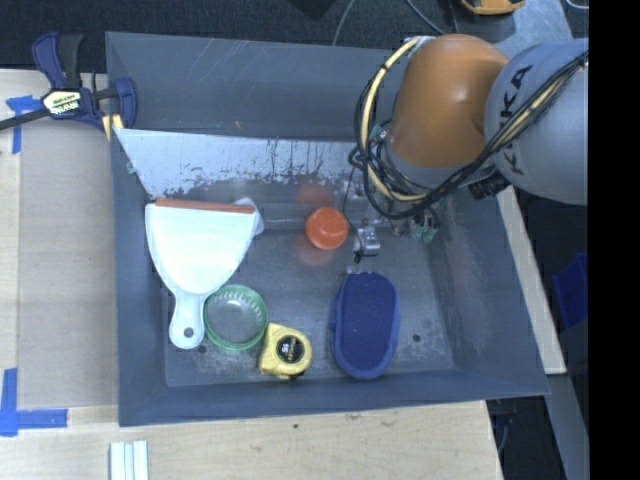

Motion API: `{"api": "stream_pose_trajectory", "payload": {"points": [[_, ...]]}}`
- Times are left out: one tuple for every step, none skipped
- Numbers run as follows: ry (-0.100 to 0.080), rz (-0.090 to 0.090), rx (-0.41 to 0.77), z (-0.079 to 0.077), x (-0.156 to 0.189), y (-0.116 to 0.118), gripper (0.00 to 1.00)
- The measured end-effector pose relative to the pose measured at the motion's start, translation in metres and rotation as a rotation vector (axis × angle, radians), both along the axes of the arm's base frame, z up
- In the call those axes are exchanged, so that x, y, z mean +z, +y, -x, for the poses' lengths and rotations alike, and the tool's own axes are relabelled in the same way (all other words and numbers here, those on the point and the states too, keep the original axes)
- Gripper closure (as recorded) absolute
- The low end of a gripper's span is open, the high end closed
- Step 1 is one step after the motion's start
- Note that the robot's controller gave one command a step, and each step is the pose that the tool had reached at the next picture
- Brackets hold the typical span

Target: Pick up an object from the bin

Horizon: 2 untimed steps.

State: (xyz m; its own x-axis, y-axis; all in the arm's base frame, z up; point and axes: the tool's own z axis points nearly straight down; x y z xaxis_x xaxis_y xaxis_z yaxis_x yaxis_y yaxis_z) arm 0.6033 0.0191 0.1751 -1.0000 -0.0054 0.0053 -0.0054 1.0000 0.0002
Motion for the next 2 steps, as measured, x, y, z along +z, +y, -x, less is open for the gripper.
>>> {"api": "stream_pose_trajectory", "payload": {"points": [[-0.034, -0.004, -0.216, 0.0087, -0.0955, 0.0051, 0.00], [-0.028, -0.004, -0.215, 0.0093, -0.0934, 0.0053, 1.00]]}}
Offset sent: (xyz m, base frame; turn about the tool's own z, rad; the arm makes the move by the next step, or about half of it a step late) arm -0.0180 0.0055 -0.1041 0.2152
